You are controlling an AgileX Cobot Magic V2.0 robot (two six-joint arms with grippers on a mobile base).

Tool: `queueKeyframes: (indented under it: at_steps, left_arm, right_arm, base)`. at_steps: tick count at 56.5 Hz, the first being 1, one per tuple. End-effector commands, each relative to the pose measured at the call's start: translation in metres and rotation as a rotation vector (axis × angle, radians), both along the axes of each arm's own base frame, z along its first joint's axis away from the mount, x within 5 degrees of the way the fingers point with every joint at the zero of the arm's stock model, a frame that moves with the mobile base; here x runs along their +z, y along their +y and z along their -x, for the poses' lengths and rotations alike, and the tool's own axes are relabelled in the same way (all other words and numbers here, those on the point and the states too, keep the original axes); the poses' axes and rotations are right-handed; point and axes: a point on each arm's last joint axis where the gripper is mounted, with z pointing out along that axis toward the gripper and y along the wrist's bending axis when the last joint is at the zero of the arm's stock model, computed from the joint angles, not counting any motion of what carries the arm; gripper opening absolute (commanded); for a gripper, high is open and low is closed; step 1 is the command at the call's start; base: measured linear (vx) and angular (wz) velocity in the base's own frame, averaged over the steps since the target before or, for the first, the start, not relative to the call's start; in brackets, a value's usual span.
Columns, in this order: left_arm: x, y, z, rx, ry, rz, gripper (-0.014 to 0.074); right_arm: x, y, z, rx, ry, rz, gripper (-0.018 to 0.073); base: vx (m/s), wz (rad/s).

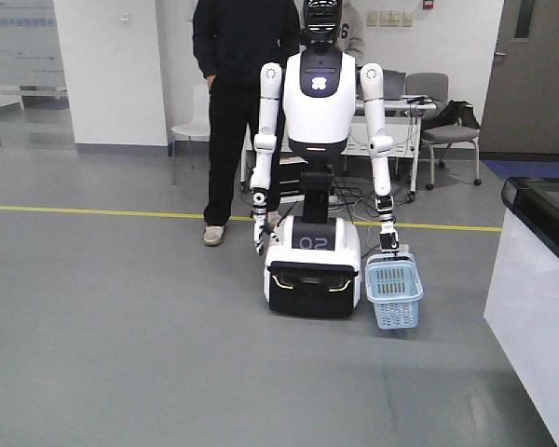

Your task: Pick snacks and fruit into basket

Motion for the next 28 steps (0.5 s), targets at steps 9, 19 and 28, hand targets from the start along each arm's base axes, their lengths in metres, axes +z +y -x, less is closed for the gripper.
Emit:
queueKeyframes:
  at_steps: [9,19,28]
  left_arm:
    - [0.0202,-0.0016,-0.0002,-0.018,-0.124,0.016,0.0011]
    - [0.0202,-0.0016,-0.0002,-0.018,-0.124,0.016,0.0011]
    - [0.0202,-0.0016,-0.0002,-0.018,-0.124,0.016,0.0011]
  right_arm:
    - [0.0151,-0.0005,-0.0022,-0.009,-0.109,-0.011,-0.0008]
    - [0.0150,-0.0005,-0.0024,-0.009,-0.107,-0.011,-0.0008]
    - [0.0149,-0.0004,-0.0029,-0.009,-0.106,-0.011,-0.0008]
  base:
    - [0.64,-0.23]
    - [0.63,-0.21]
    - [0.62,-0.19]
